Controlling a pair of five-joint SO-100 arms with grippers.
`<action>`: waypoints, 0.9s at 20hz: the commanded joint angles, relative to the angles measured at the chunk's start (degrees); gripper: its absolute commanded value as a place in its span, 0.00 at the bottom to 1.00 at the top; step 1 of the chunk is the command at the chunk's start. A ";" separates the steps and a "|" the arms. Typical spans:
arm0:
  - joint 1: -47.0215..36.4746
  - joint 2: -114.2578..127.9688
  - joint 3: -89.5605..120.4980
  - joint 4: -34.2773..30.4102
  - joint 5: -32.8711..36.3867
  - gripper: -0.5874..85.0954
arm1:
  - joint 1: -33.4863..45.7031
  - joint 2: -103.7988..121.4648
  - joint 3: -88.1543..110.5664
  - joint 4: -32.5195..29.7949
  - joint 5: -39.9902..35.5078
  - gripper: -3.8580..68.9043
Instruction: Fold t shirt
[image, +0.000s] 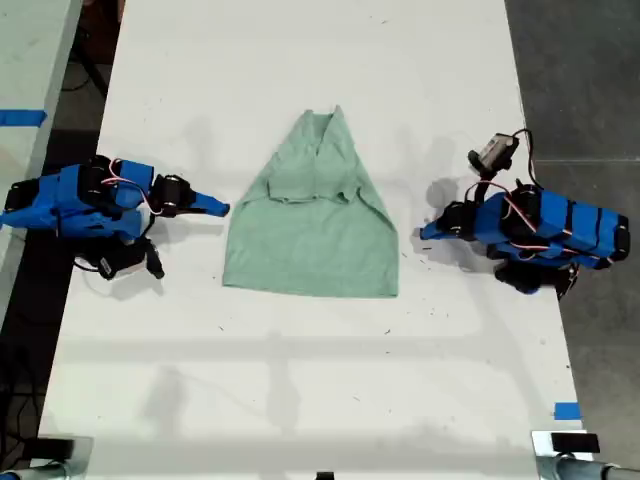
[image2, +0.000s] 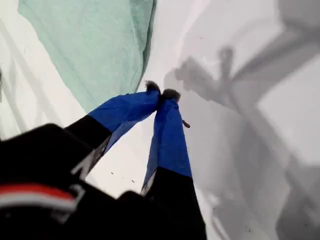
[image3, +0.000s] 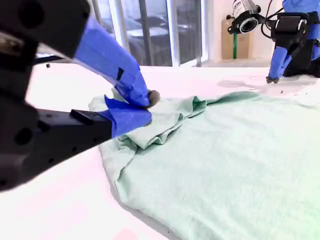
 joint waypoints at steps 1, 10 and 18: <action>0.26 0.35 0.35 0.35 -0.35 0.01 | 0.18 0.79 2.20 -0.35 -0.26 0.08; 0.18 0.35 0.26 0.70 -0.53 0.01 | -0.09 0.79 2.20 -0.70 -0.79 0.08; 0.26 0.35 0.09 0.44 0.26 0.01 | -0.88 0.79 2.02 0.00 0.44 0.08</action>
